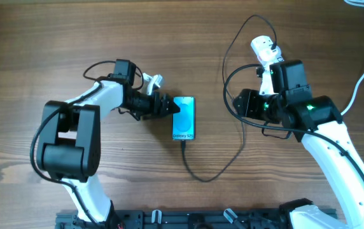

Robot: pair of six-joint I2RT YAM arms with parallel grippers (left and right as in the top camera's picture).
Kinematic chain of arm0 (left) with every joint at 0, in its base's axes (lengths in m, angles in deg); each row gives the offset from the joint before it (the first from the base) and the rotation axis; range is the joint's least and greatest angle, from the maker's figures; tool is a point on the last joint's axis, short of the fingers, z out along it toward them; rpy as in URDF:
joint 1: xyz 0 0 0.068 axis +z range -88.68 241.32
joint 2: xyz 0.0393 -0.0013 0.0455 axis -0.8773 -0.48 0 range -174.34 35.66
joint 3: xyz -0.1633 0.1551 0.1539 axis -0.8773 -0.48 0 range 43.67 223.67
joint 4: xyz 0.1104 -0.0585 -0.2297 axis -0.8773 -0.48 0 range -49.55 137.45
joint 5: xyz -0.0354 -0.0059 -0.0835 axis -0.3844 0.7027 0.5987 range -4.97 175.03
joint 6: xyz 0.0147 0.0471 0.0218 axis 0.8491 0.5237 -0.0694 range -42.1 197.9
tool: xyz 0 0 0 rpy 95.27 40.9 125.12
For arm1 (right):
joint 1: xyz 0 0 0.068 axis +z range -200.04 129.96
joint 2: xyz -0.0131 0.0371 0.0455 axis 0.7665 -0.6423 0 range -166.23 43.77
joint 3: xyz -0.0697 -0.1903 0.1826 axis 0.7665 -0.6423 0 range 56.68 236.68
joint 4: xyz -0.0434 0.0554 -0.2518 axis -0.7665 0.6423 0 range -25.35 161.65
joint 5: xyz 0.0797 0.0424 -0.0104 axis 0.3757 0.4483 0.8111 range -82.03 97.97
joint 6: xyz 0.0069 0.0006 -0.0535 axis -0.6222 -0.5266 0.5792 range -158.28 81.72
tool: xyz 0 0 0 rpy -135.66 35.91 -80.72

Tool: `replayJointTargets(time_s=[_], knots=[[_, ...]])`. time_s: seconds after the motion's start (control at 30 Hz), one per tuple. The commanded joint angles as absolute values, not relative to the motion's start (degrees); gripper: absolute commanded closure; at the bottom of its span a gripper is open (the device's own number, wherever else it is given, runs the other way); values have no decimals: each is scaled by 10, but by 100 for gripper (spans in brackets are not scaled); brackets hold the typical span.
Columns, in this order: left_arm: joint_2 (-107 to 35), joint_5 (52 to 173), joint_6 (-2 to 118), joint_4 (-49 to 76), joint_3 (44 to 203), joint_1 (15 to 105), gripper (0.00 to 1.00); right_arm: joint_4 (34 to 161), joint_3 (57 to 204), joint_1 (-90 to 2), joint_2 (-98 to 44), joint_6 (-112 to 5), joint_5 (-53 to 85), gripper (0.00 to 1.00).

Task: Plug charger to phone and switch on socket
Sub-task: 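Lay the phone flat on the table with the left gripper and release, then move the right gripper onto the power strip's rocker switch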

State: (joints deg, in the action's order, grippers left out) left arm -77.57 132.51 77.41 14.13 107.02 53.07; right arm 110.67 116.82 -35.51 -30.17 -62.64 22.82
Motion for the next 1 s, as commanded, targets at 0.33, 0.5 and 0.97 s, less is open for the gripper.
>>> replayJointTargets(time_s=[0.33,0.5,0.97], knots=[[-573,1146,769,56,1078,582,0,1103,1173,-366,-304,-799,44,96],[-444,1087,741,27,1078,582,0,1089,1174,-423,-311,-804,37,95],[-308,1082,742,2,1078,582,0,1050,1294,-550,-486,-699,78,95]])
